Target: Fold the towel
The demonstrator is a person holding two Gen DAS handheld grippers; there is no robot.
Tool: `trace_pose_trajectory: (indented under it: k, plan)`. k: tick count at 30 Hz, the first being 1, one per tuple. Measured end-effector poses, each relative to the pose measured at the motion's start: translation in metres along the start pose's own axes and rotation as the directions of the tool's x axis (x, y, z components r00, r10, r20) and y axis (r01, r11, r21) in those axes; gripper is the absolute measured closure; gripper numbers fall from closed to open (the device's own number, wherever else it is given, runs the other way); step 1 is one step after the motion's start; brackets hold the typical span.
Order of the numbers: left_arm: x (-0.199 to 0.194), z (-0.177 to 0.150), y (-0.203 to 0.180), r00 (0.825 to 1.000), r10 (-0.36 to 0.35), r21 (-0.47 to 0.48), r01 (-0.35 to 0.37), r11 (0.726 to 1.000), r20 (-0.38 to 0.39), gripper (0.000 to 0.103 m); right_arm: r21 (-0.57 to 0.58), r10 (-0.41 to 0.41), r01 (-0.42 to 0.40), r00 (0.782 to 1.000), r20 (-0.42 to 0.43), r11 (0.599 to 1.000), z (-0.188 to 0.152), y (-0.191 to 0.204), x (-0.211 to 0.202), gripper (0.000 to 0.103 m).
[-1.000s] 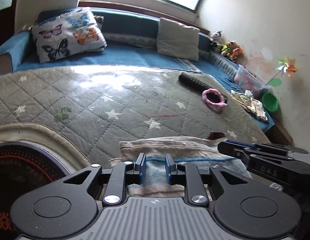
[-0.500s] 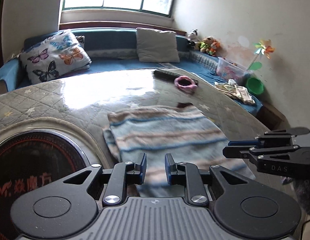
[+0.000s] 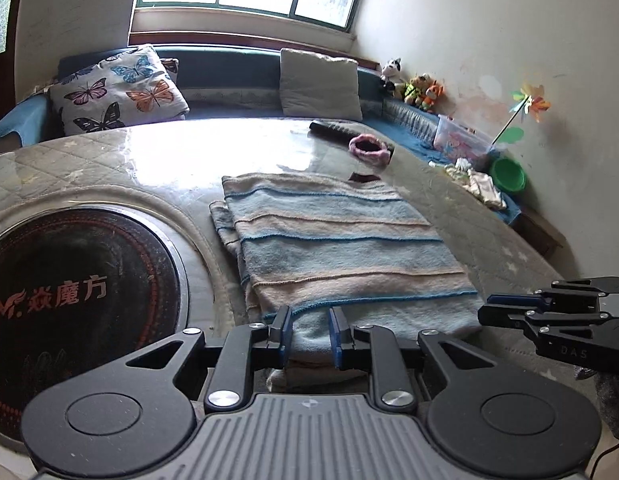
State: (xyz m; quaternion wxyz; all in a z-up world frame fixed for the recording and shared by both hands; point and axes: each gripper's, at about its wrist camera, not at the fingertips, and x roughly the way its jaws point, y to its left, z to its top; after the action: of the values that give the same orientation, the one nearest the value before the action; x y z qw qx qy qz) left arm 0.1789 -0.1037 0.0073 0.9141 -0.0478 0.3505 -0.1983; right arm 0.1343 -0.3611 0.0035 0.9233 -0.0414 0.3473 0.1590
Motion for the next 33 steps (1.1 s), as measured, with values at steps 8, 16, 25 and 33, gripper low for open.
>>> trace_pose_trajectory:
  k: [8, 16, 25, 33]
  plan:
    - [-0.001, -0.008, 0.002, 1.0, 0.015, -0.017, -0.015, 1.0, -0.011, 0.082, -0.002, -0.006, 0.006, 1.0, 0.009, 1.0, -0.006, 0.002, 0.005, 0.086]
    - [-0.017, -0.017, -0.001, 0.999, 0.035, -0.039, -0.036, 0.999, -0.012, 0.066, 0.044, -0.007, 0.005, 1.0, 0.031, 0.999, -0.014, 0.012, -0.005, 0.066]
    - [-0.029, -0.035, -0.008, 0.998, 0.056, -0.021, -0.056, 0.998, -0.037, 0.04, 0.078, -0.024, 0.021, 0.999, 0.041, 0.997, -0.027, 0.024, -0.013, 0.055]
    - [-0.039, -0.045, -0.015, 0.997, 0.068, 0.007, -0.068, 0.998, -0.037, 0.011, 0.102, -0.045, 0.042, 0.998, 0.036, 0.994, -0.038, 0.034, -0.019, 0.038]
